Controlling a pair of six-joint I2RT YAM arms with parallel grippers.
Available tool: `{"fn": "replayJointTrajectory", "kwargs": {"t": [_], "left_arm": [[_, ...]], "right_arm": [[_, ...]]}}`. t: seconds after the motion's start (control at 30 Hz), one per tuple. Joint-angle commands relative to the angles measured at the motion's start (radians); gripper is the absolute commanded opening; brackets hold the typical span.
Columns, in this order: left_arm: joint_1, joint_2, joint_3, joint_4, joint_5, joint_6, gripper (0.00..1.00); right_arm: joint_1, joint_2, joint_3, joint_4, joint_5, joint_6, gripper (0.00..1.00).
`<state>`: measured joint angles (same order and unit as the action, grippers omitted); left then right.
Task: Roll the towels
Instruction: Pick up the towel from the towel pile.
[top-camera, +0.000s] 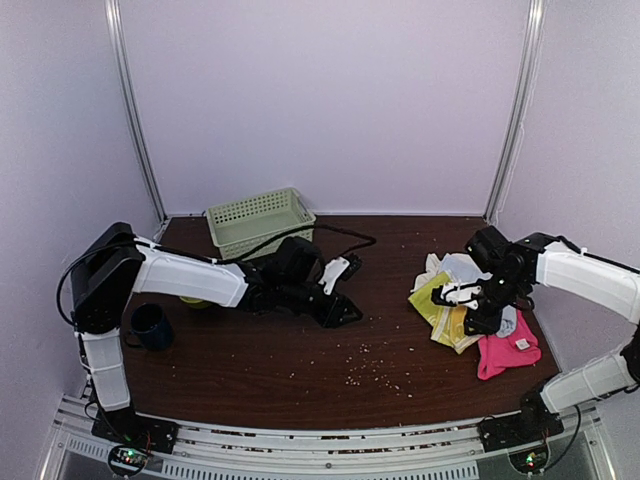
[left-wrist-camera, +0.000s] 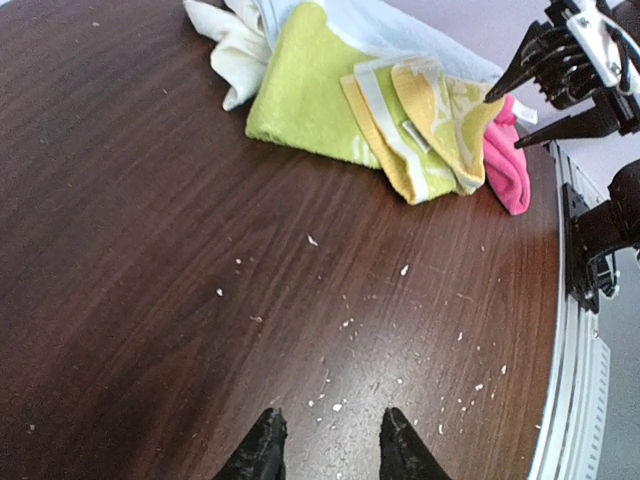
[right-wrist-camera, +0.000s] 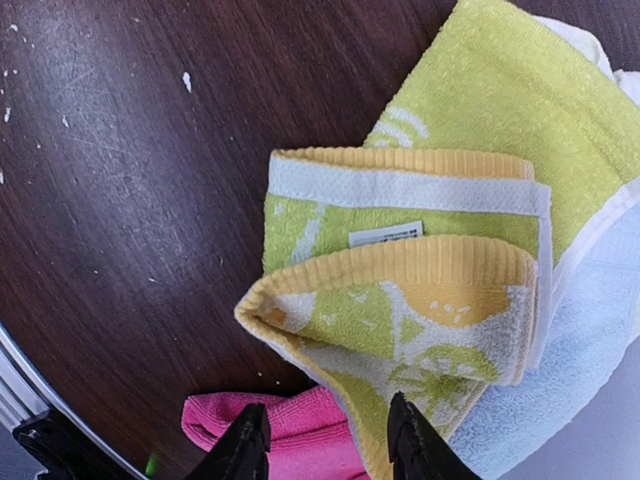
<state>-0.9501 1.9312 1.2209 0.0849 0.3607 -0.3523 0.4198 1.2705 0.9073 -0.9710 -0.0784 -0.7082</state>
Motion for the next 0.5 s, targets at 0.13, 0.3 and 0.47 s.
{"fn": "replayJointTrajectory", "kwargs": {"t": [0.13,0.3,0.47], "left_arm": [[-0.022,0.028,-0.001,0.073,0.035,0.016,0.38],[-0.021,-0.015,-0.063,0.08,-0.006,0.007,0.39],[-0.021,-0.091,-0.089,0.031,-0.08,0.028,0.4]], "right_arm": [[0.004,0.023,-0.094,-0.002,0.084,-0.017,0.44],[0.007,0.059,-0.086,0.033,0.117,-0.001,0.27],[0.021,0.081,-0.039,0.062,0.141,0.001,0.25]]}}
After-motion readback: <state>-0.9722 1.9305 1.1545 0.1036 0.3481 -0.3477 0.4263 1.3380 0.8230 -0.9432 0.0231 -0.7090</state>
